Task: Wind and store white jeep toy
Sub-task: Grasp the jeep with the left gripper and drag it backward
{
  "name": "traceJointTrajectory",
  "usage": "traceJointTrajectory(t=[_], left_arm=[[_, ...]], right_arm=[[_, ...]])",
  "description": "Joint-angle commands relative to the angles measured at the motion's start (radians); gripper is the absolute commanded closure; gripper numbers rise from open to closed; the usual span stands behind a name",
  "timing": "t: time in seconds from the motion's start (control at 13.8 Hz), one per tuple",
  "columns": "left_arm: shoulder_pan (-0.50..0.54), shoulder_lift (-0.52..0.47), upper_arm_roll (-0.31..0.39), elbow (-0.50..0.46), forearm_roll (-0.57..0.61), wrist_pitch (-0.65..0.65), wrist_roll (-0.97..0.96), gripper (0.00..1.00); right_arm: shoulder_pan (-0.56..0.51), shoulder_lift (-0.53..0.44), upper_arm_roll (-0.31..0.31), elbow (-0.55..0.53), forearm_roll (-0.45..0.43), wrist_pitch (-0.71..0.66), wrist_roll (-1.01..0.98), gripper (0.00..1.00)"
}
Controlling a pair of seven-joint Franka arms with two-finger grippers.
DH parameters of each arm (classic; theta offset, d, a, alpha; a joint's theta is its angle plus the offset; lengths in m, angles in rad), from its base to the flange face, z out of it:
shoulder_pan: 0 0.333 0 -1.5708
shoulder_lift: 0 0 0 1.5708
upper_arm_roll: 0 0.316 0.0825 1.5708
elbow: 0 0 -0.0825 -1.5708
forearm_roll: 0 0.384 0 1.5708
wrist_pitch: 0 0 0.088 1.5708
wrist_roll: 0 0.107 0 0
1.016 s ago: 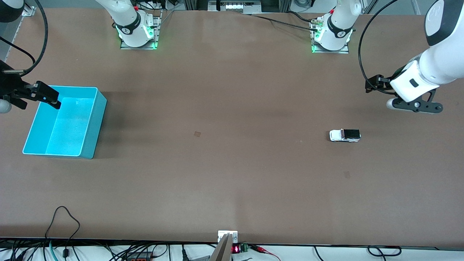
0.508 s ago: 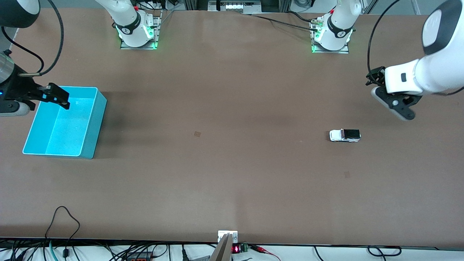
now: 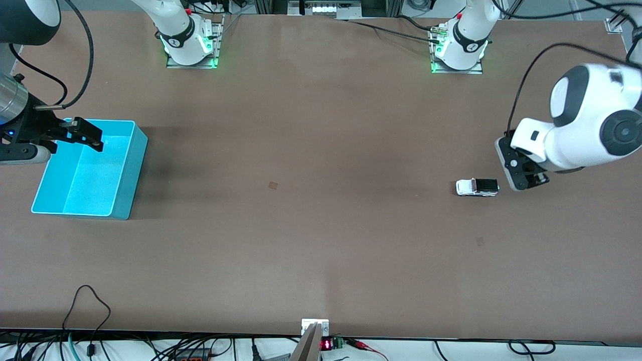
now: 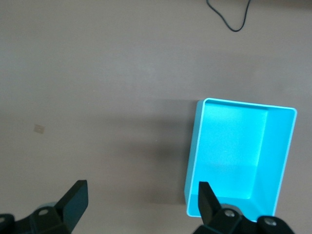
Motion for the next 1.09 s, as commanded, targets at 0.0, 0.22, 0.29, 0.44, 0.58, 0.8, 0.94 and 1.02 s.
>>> traceJointTrajectory(t=[0.0,0.22,0.29,0.44,0.58,0.8,0.94,1.02], left_arm=[[0.009,0.013,-0.001,-0.100,0.052,0.127,0.099,0.00],[0.032,0.014,-0.002,-0.245,0.092,0.299,0.110,0.00],[0.034,0.016,-0.002,-0.288,0.093,0.377,0.130,0.00],[0.058,0.037,-0.001,-0.338,0.095,0.498,0.170,0.00],[0.067,0.097,-0.001,-0.338,0.093,0.577,0.204,0.00],[0.080,0.154,-0.002,-0.339,0.095,0.647,0.207,0.00],[0.078,0.169,-0.002,-0.339,0.095,0.666,0.207,0.00],[0.076,0.171,-0.004,-0.338,0.095,0.666,0.207,0.11]], right_arm=[[-0.024,-0.020,0.003,-0.028,0.027,-0.006,0.007,0.00],[-0.041,-0.043,0.016,-0.056,0.026,-0.007,0.006,0.00],[-0.041,-0.045,0.016,-0.059,0.026,-0.007,0.006,0.00],[-0.043,-0.042,0.014,-0.059,0.026,-0.006,0.001,0.00],[-0.053,-0.040,0.016,-0.059,0.026,-0.007,-0.002,0.25],[-0.058,-0.038,0.016,-0.057,0.026,-0.006,-0.011,0.30],[-0.055,-0.038,0.016,-0.057,0.026,-0.007,-0.002,0.00],[-0.053,-0.040,0.016,-0.057,0.026,-0.009,0.000,0.00]])
